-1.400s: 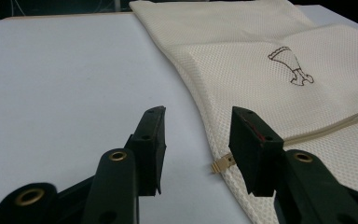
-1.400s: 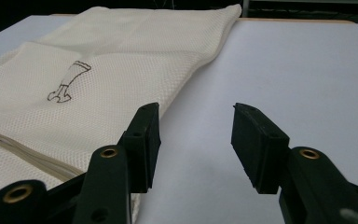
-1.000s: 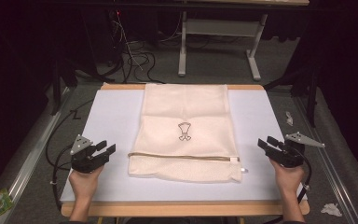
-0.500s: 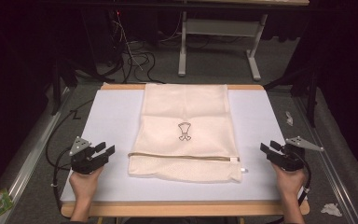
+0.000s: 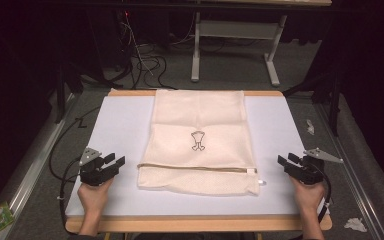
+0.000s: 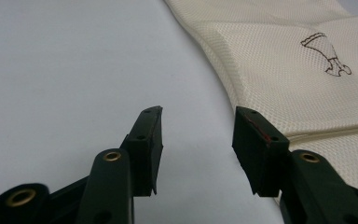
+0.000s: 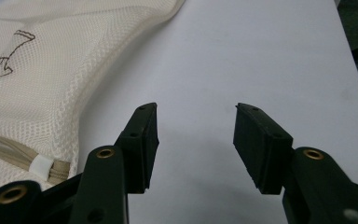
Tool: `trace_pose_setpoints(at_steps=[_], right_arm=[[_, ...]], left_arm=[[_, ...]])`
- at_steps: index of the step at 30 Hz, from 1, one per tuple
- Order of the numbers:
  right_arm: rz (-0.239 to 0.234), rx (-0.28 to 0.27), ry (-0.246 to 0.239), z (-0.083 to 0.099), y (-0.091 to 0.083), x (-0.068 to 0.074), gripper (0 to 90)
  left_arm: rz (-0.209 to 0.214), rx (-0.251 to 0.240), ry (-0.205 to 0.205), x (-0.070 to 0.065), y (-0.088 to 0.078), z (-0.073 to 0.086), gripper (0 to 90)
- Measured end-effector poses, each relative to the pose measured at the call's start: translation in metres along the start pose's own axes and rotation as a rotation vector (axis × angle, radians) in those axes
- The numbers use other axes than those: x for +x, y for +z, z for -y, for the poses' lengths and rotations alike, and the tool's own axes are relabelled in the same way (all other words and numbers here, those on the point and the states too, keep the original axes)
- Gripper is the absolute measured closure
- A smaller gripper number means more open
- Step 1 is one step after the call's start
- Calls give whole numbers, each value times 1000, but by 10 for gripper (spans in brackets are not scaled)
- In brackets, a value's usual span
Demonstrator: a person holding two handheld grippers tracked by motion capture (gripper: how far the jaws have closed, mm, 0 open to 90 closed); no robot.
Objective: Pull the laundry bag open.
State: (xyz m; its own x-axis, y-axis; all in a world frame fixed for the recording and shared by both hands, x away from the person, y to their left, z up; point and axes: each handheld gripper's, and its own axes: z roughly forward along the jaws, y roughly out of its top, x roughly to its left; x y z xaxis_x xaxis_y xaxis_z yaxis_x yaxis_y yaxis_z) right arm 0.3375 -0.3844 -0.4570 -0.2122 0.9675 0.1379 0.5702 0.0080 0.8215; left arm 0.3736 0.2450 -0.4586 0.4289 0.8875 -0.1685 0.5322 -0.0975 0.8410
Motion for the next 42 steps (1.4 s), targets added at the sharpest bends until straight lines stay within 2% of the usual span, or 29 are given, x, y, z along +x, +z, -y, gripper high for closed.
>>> trace_pose_setpoints(at_steps=[14,21,42], right_arm=[[26,26,13,9,14,-4,507],[51,33,-9,8,16,-2,507],[56,32,-7,8,19,-3,502]], left_arm=[[-42,8,-25,1,19,2,528],[-60,21,-19,1,26,4,525],[-91,48,8,-1,33,8,517]])
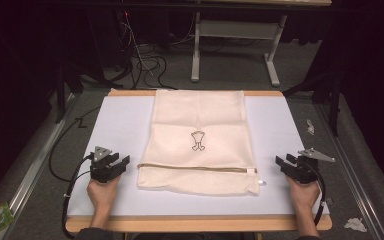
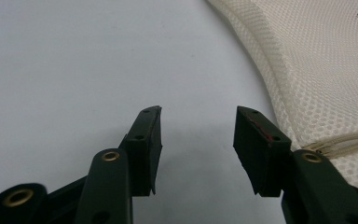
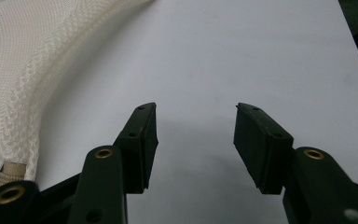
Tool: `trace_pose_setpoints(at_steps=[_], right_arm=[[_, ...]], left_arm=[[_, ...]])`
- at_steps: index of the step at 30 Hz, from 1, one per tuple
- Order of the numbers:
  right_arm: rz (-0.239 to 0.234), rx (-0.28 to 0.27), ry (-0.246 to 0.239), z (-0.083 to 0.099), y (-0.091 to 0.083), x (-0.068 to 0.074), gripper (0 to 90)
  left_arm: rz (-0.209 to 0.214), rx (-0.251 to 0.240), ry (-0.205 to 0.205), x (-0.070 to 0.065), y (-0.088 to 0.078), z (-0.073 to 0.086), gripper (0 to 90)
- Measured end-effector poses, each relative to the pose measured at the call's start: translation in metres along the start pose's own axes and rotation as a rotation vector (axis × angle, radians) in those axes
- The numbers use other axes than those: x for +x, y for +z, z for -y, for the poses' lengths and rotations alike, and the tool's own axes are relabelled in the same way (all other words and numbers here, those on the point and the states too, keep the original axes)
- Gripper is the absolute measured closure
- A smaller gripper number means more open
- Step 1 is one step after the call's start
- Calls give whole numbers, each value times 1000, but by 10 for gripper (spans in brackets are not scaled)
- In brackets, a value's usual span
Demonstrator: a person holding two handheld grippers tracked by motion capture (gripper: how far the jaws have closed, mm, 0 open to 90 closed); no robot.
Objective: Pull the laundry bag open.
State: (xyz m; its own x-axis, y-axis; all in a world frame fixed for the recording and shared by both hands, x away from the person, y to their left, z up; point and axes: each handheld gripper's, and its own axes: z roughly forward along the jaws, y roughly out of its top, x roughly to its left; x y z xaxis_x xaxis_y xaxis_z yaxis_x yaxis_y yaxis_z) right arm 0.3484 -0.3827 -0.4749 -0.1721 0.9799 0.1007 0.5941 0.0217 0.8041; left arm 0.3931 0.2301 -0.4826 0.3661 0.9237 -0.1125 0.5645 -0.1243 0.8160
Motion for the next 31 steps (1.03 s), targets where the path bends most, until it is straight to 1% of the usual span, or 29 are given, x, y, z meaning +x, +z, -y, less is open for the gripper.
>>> trace_pose_setpoints(at_steps=[6,8,9,10,11,14,15,18,19,21,28,31], right_arm=[[0,6,9,0,0,0,489],[0,6,3,1,1,0,483],[7,12,-8,1,2,1,467],[7,12,-8,1,2,1,467],[13,19,-10,1,2,2,440],[11,23,-17,1,2,2,405],[10,21,-15,1,2,3,403],[13,18,-9,1,2,2,391],[13,14,-15,1,2,1,385],[15,16,-8,2,2,2,379],[19,18,-15,2,2,2,362],[18,22,-9,1,2,2,352]], left_arm=[[-5,5,1,-1,1,1,511],[-6,7,5,-1,1,1,508],[-6,6,12,-1,1,1,497],[-6,6,12,-1,1,1,486],[-12,1,17,-2,0,2,472],[-21,-8,25,-3,0,3,440],[-26,-18,25,-4,-1,3,437],[-25,-28,22,-4,-2,4,432],[-24,-34,17,-3,-3,4,430],[-25,-34,15,-3,-3,4,428],[-18,-24,13,-2,-2,4,416],[-20,-24,12,-3,-2,4,408]])
